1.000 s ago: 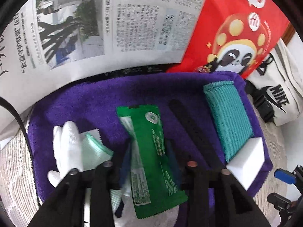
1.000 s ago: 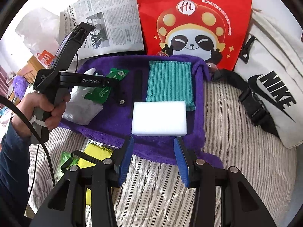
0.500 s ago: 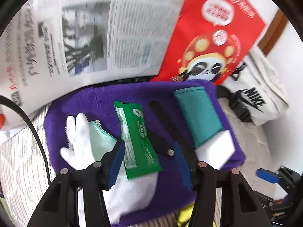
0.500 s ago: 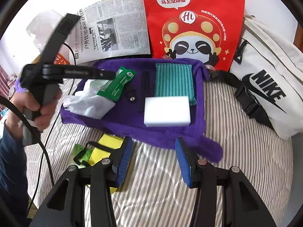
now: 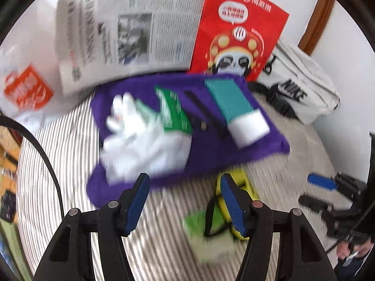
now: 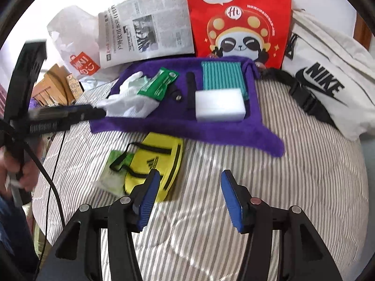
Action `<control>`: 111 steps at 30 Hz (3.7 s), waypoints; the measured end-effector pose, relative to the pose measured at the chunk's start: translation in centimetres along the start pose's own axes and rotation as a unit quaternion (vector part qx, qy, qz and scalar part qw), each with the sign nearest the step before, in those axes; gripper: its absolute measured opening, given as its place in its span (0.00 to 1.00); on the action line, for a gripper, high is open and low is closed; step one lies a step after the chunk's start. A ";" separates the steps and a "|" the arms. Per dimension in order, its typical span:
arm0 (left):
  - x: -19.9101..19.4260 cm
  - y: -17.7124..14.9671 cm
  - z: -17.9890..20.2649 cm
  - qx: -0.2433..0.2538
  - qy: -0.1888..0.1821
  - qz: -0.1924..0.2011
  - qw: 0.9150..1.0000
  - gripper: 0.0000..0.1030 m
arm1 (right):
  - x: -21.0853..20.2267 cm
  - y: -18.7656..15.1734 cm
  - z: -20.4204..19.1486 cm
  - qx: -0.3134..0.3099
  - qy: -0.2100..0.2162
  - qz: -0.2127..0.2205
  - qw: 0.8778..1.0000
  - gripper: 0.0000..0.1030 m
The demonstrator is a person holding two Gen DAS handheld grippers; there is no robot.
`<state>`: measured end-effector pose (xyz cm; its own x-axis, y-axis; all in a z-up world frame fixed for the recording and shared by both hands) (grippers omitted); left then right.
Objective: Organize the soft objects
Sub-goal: 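Move the left gripper to the green tissue pack while the right approaches the yellow pouch, then grasp the green tissue pack with the left gripper while the right grasps the yellow adidas pouch, then carry the pouch onto the towel and release it with the right gripper while the left carries the tissue pack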
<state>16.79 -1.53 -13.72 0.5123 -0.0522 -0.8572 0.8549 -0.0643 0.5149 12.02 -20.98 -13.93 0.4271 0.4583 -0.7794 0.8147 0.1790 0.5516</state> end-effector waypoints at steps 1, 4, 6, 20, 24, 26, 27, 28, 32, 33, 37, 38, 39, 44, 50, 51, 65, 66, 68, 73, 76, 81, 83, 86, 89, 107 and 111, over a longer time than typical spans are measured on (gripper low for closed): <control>0.1 -1.4 -0.1 -0.002 0.002 -0.007 1.000 0.59 | 0.0 -0.4 -0.1 0.001 0.001 0.000 1.000 0.52; 0.6 -4.3 -0.1 -0.009 -0.004 -0.026 1.000 0.59 | -0.1 -1.6 -0.4 0.004 0.002 -0.003 1.000 0.53; 1.1 -6.1 0.2 -0.016 -0.019 -0.041 0.999 0.59 | -0.2 -2.1 -0.4 0.010 0.005 -0.006 1.000 0.53; 4.1 -7.8 3.9 -0.012 0.002 -0.074 0.997 0.59 | 0.9 -4.6 1.2 0.053 -0.008 -0.013 0.999 0.53; 4.4 -7.6 5.0 0.006 0.028 -0.066 0.997 0.62 | 1.2 -4.7 1.1 0.053 -0.010 -0.017 0.998 0.53; 4.4 -7.7 4.8 0.014 0.037 -0.054 0.998 0.63 | 1.3 -4.8 1.1 0.047 -0.016 -0.020 0.999 0.53; 4.3 -7.7 4.6 0.014 0.038 -0.051 0.998 0.63 | 1.3 -4.8 1.1 0.046 -0.018 -0.021 0.999 0.53; 4.3 -7.8 4.2 0.014 0.043 -0.051 0.998 0.63 | 1.3 -4.8 1.2 0.045 -0.020 -0.022 0.999 0.53; 3.6 -8.5 1.3 0.007 0.053 -0.050 0.997 0.64 | 1.4 -4.8 1.5 0.049 -0.016 -0.021 0.998 0.53; 3.5 -8.5 1.0 0.005 0.049 -0.051 0.998 0.64 | 1.5 -4.8 1.5 0.049 -0.015 -0.020 0.998 0.53; 3.6 -8.3 0.6 0.005 0.043 -0.052 0.998 0.65 | 2.1 -4.7 1.6 0.052 -0.011 -0.022 0.998 0.53; 3.7 -8.3 0.8 0.011 0.051 -0.050 0.997 0.66 | 2.2 -4.7 1.6 0.051 -0.011 -0.024 0.998 0.53; 3.9 -8.2 1.2 0.019 0.056 -0.048 0.997 0.66 | 2.3 -4.6 1.5 0.050 -0.012 -0.025 0.998 0.53; 4.3 -7.8 3.0 0.072 0.062 -0.022 0.995 0.52 | 2.5 -4.6 1.5 0.048 -0.010 -0.027 0.998 0.53; 3.4 -8.2 0.2 0.048 0.066 -0.023 0.996 0.47 | 3.5 -3.6 0.5 0.039 0.013 -0.029 0.999 0.56; 3.3 -8.4 -0.3 0.043 0.068 -0.023 0.996 0.47 | 3.8 -3.4 0.2 0.035 0.014 -0.031 0.999 0.59; 2.8 -9.1 -3.6 0.021 0.066 -0.019 0.997 0.48 | 9.3 0.0 -1.9 0.017 -0.001 -0.044 0.999 0.78; 2.7 -9.2 -3.5 0.021 0.065 -0.018 0.997 0.48 | 9.6 0.0 -2.0 0.018 -0.001 -0.047 0.999 0.78; 2.7 -9.1 -3.5 0.020 0.063 -0.018 0.998 0.48 | 10.4 0.0 -2.2 0.018 -0.005 -0.054 0.998 0.78; 2.5 -9.3 -3.7 0.018 0.058 -0.017 0.998 0.48 | 11.9 -0.2 -3.2 -0.013 -0.035 -0.054 0.998 0.83; 2.5 -9.3 -3.7 0.016 0.057 -0.015 0.998 0.48 | 12.4 -0.2 -3.6 -0.034 -0.055 -0.044 0.997 0.82; 2.5 -9.3 -3.7 0.013 0.058 -0.014 0.998 0.48 | 11.9 0.1 -2.9 -0.035 -0.047 -0.038 0.998 0.68; 2.4 -9.3 -3.7 0.011 0.056 -0.014 0.998 0.48 | 11.5 0.1 -2.6 -0.031 -0.037 -0.040 0.998 0.61; 2.1 -9.3 -3.9 0.003 0.045 -0.013 0.999 0.48 | 10.6 -0.1 -2.0 -0.014 -0.006 -0.044 0.999 0.58; 1.8 -9.3 -4.1 -0.006 0.036 -0.011 0.999 0.47 | 9.7 -0.2 -1.8 -0.010 -0.002 -0.039 0.999 0.58; -1.3 -4.7 -5.2 -0.025 0.020 0.019 0.999 0.47 | 7.0 7.5 -2.4 -0.033 0.007 0.011 0.999 0.58; -1.1 -3.9 -5.7 -0.027 0.019 0.020 0.999 0.47 | 9.0 10.3 -2.1 -0.034 0.002 0.003 0.999 0.58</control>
<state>13.36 4.42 -14.89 0.5474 -0.0157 -0.8368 0.8368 -0.0086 0.5475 23.41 -13.19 -14.64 0.4300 0.4633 -0.7749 0.7837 0.2346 0.5751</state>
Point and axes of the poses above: each gripper's, at about its wrist camera, not at the fingertips, and x roughly the way its jaws point, z to its right, y to its top, the point moved 4 cm from there along x, roughly the way its jaws point, and after that the axes turned 10 degrees about y, right-handed, at the moved point
